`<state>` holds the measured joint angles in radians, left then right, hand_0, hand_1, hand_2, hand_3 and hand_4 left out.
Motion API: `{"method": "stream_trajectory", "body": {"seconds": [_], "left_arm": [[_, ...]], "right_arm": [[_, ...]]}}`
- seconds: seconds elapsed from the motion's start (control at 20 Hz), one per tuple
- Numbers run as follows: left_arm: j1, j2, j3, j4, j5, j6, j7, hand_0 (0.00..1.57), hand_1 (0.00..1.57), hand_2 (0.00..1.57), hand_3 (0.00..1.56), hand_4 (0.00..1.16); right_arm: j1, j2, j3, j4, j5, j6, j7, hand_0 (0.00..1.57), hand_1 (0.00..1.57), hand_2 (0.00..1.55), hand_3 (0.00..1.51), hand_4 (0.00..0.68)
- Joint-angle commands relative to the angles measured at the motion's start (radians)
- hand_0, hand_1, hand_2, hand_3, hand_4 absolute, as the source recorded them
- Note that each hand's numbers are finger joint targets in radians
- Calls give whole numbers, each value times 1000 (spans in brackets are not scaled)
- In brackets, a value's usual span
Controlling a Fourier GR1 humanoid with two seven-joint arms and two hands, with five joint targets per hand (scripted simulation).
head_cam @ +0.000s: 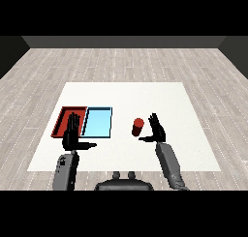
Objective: Pick the red can and put it in the red box
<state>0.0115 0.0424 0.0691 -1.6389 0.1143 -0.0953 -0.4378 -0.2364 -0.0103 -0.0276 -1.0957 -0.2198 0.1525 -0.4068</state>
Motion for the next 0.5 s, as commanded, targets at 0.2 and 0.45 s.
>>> {"method": "stream_trajectory", "body": {"seconds": [0.2,0.45], "left_arm": [[69,-18,-34,-81,-18,13,15,0,0,0,0,0],[-16,5,8,59,28,-38,-39,0,0,0,0,0]], "right_arm": [[-36,10,24,37,-46,-7,-26,0,0,0,0,0],[-62,10,92,48,-93,-82,19,0,0,0,0,0]]}}
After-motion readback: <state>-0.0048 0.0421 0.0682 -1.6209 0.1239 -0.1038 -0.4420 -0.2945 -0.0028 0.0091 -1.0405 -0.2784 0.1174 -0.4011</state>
